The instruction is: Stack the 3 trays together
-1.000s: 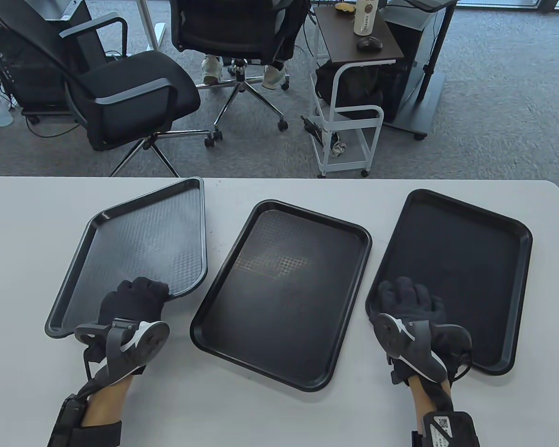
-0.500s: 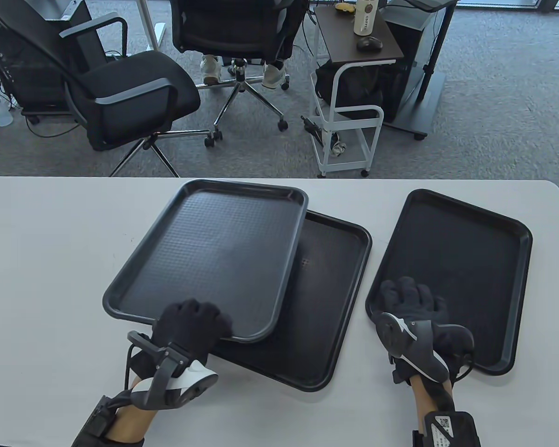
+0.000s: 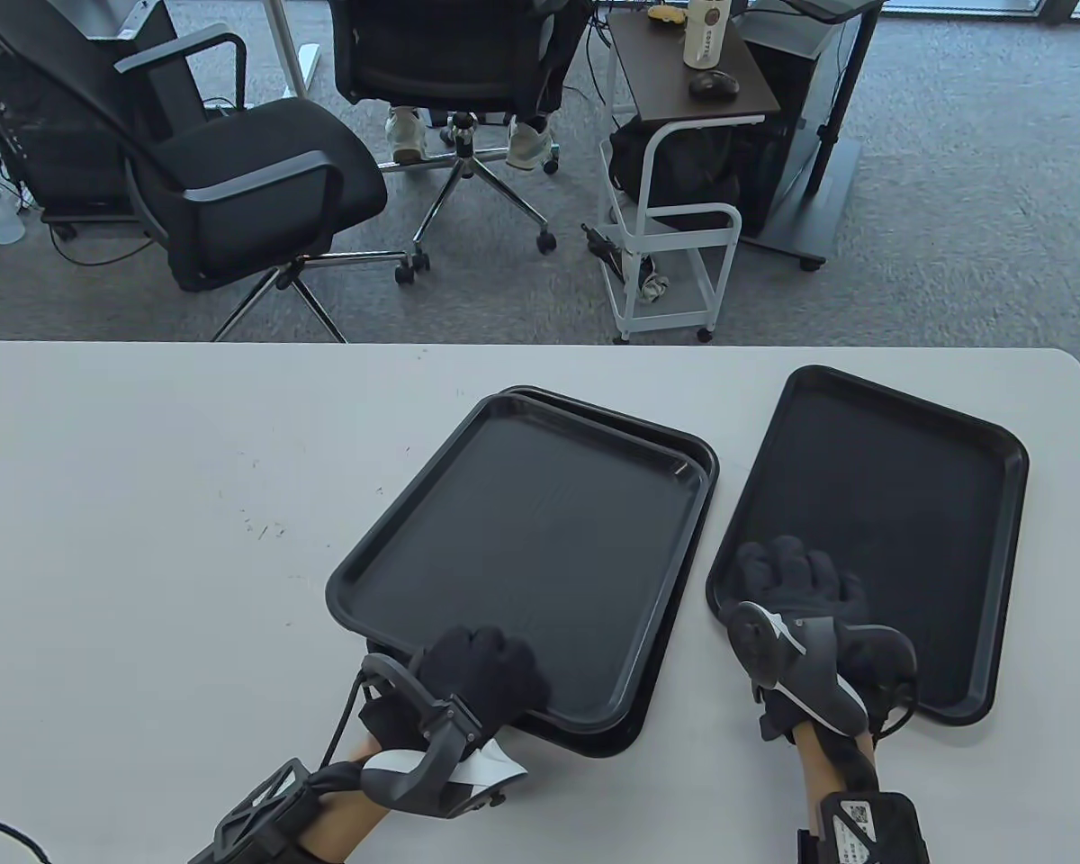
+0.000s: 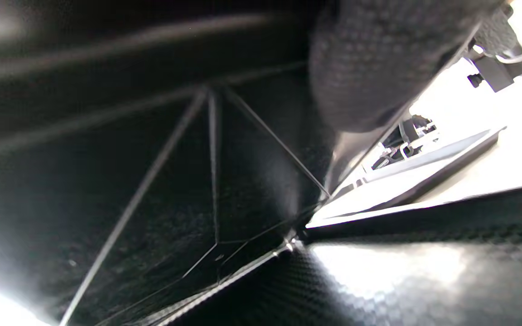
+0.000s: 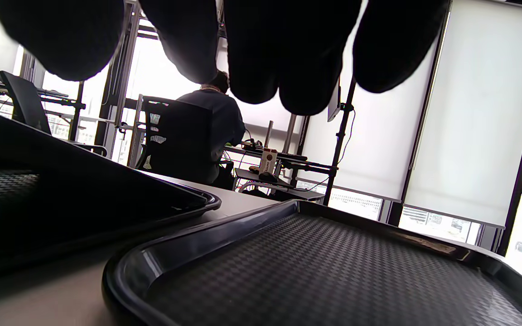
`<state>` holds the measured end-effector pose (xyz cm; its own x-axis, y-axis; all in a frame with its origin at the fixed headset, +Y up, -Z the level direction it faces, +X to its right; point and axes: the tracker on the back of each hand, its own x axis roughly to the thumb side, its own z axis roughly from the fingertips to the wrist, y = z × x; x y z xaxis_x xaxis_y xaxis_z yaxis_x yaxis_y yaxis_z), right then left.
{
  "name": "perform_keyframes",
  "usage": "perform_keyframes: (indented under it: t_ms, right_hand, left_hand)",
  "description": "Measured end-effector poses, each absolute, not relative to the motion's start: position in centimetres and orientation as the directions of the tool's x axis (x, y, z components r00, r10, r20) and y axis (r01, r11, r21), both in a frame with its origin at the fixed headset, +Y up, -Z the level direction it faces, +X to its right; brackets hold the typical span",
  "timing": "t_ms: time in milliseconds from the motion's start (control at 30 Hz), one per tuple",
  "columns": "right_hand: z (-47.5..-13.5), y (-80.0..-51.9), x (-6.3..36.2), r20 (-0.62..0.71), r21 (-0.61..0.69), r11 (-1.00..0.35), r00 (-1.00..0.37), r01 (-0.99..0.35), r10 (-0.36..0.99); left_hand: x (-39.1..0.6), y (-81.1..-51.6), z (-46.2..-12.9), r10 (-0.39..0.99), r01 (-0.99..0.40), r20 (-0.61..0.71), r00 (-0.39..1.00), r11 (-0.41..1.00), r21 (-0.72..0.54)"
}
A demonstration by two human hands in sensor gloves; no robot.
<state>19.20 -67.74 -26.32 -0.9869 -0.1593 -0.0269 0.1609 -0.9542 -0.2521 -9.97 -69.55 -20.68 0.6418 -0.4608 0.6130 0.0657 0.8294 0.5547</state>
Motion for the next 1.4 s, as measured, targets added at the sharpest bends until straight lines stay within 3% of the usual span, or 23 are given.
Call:
perform_keyframes:
  t_ms: [100, 200, 300, 633, 1400]
  right_hand:
    - [-26.4, -67.9, 19.2, -0.026, -0.237, -0.958, -0.987, 0.161, -0.160]
    - [-26.4, -68.0, 19.2, -0.027, -0.219, -0.962, -0.986, 0.164, -0.162]
    - [-26.5, -68.1, 19.1, -0.025, -0.195, -0.968, -0.987, 0.158, -0.156]
    - [-26.6, -68.3, 19.2, -0.026, -0.163, -0.974, -0.987, 0.158, -0.156]
    - [-26.7, -68.4, 19.1, -0.023, -0.127, -0.978, -0.986, 0.164, -0.163]
  left_hand:
    - [-9.7, -70.2, -20.8, -0.471, 0.157, 0.609, 0.638, 0.854, 0.496]
    - [-9.5, -71.4, -21.5, -0.435, 0.284, 0.620, 0.653, 0.900, 0.332]
    - [-9.6, -72.9, -21.9, -0.410, 0.315, 0.652, 0.638, 0.911, 0.265]
    - [-8.6, -73.6, -21.2, -0.445, 0.367, 0.677, 0.586, 0.891, 0.267]
    - [-8.6, -73.9, -21.1, -0.399, 0.317, 0.713, 0.576, 0.914, 0.255]
